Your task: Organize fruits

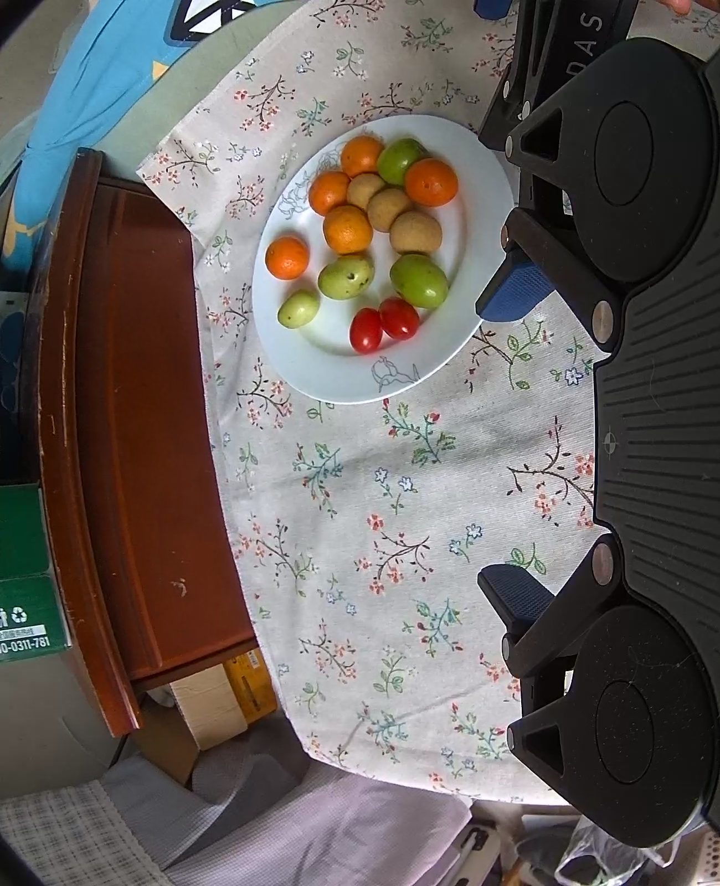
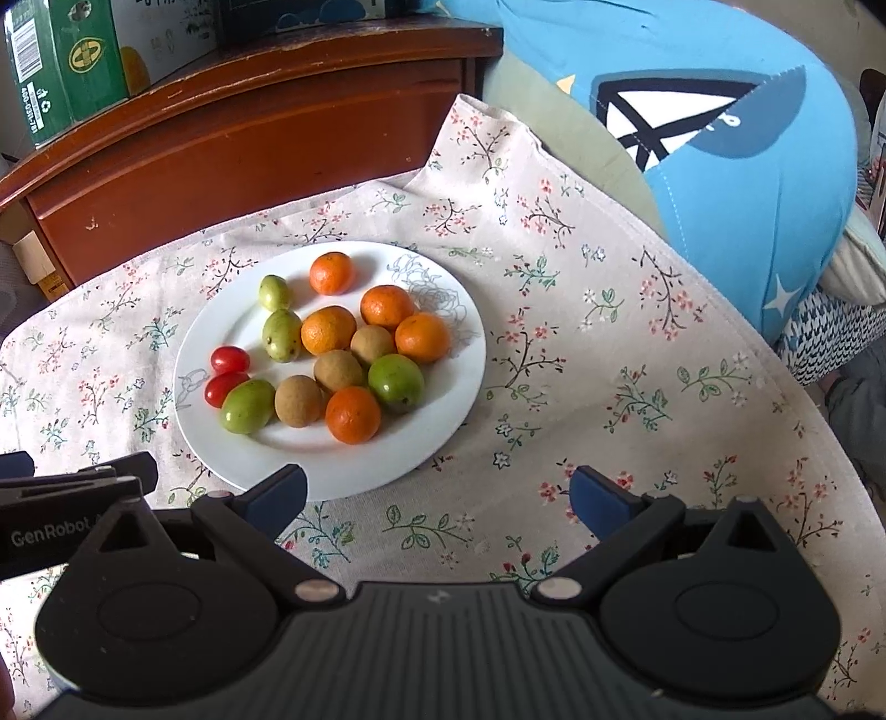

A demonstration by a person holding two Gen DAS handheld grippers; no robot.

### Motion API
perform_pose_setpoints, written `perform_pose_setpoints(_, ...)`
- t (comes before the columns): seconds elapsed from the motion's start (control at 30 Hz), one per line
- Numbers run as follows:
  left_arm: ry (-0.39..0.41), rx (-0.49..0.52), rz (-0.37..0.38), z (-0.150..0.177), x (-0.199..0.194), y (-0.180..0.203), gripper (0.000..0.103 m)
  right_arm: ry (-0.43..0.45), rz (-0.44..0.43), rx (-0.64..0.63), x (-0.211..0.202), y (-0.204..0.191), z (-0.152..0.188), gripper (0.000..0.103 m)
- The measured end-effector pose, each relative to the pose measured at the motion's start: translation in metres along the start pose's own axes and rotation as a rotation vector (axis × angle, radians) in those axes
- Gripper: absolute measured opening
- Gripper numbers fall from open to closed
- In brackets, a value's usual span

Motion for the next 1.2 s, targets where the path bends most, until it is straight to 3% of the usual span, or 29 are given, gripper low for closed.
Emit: perform_pose_setpoints(1.2,-0.025,0.007,-0.041,0.006,0.012,0.001,0.096,-0.011,-0.018,-0.01,0.017,-0.003,0.004,0.101)
Point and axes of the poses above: each gripper's, at about its wrist camera, not at the fingertips, and x roughly the way its jaws point, y to its right, z to its underside, the point moved 2 cm from there along x, roughly the way its jaws point, and after that the axes turned 9 degrees about z, right-handed, at the moved point
